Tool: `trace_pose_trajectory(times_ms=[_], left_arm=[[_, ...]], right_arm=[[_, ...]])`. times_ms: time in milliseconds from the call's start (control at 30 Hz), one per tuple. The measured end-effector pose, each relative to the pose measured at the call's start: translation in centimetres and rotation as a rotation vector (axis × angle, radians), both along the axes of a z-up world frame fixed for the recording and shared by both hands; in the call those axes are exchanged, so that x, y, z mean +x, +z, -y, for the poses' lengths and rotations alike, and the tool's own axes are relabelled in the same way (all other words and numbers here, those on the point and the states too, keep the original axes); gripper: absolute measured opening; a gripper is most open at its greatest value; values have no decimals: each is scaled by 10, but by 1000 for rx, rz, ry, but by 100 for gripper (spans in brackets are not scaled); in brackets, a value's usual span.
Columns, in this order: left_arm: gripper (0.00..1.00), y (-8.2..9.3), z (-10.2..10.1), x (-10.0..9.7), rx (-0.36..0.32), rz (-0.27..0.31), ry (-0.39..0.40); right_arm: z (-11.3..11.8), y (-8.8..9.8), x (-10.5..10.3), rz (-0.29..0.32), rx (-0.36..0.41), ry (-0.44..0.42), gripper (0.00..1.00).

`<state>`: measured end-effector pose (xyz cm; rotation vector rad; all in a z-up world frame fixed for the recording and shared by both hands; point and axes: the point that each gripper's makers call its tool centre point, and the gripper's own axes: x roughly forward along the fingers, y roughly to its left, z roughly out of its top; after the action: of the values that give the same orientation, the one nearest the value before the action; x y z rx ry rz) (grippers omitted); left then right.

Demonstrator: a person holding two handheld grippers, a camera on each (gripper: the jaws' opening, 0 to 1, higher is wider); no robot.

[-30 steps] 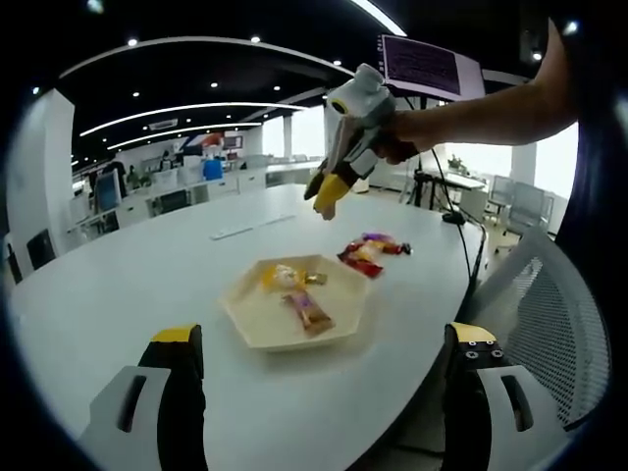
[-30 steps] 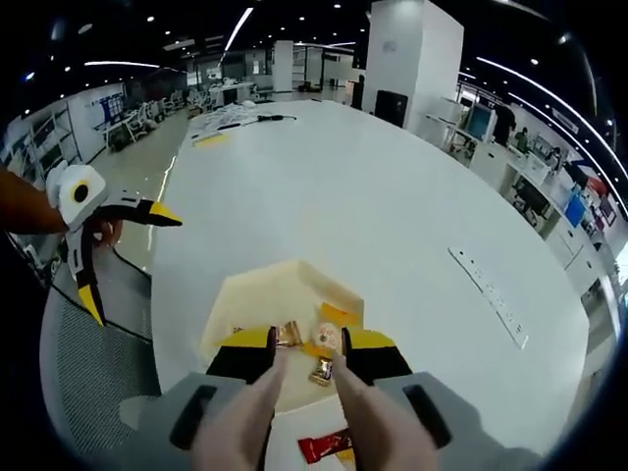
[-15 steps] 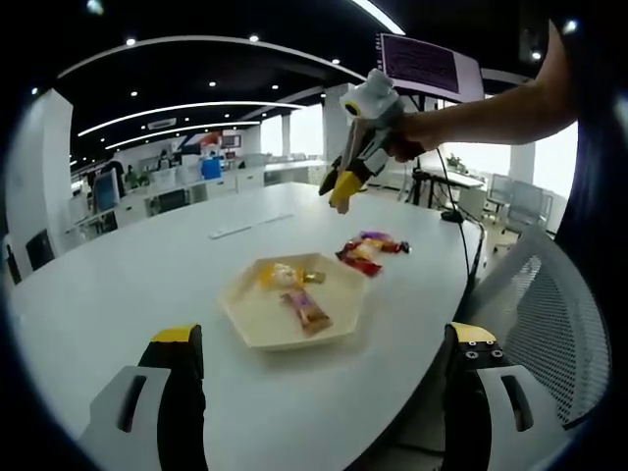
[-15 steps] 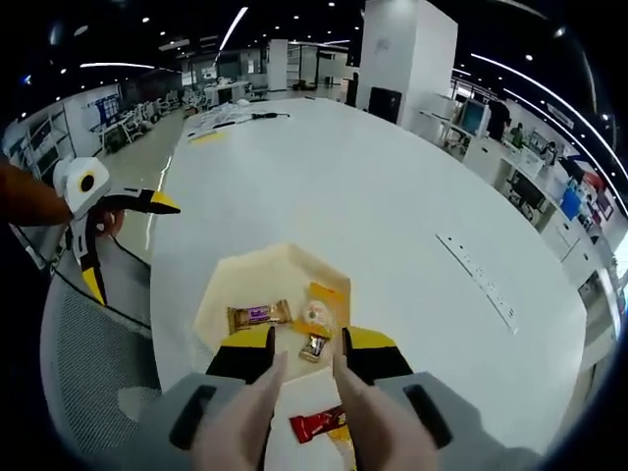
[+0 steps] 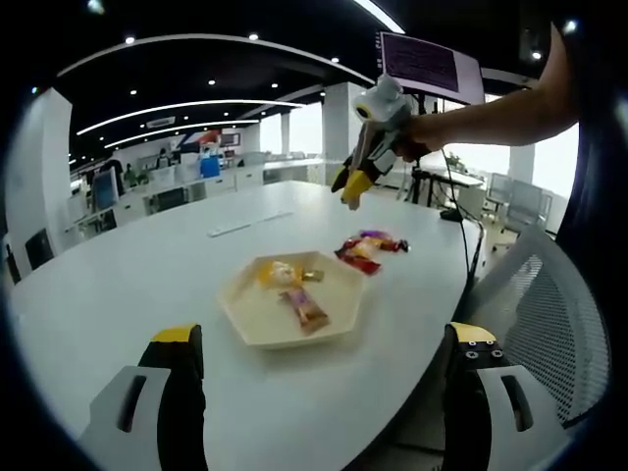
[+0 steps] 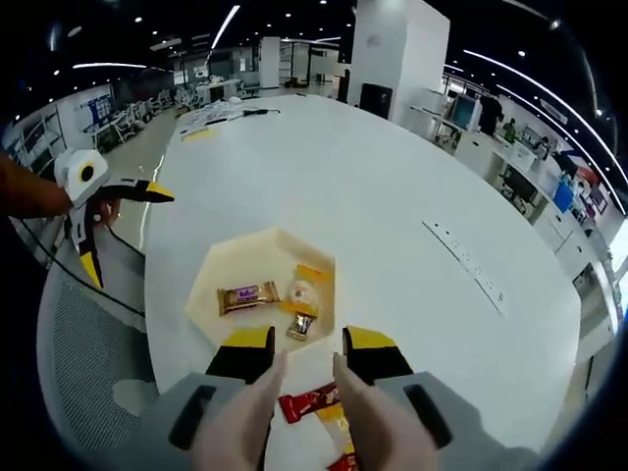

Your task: Place the target food into the container with the food tongs after gripping and lifting it, then release it inside without dropping or visibly crushing the food.

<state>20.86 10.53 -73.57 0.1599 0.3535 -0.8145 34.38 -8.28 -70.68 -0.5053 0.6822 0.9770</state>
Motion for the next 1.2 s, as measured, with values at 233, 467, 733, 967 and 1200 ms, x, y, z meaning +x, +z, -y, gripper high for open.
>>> trace_pose_trajectory(times_ms=[233,467,733,967,1200], left_arm=[[99,-1,1,0,2,-6,-3],[99,-2,1,0,1,-7,-2],[99,-2,0,0,2,-9,1],[99,-2,1,0,7,-12,0],[99,-4,1,0,11,-16,-4]], right_arm=[[19,-1,0,-1,-6,-27,27],[34,-5,0,-5,-12,-48,27],[51,-9,-1,-7,-18,-71,27],[64,-13,-2,-14,-20,-95,27],[72,-16,-2,-16,-18,-114,27]])
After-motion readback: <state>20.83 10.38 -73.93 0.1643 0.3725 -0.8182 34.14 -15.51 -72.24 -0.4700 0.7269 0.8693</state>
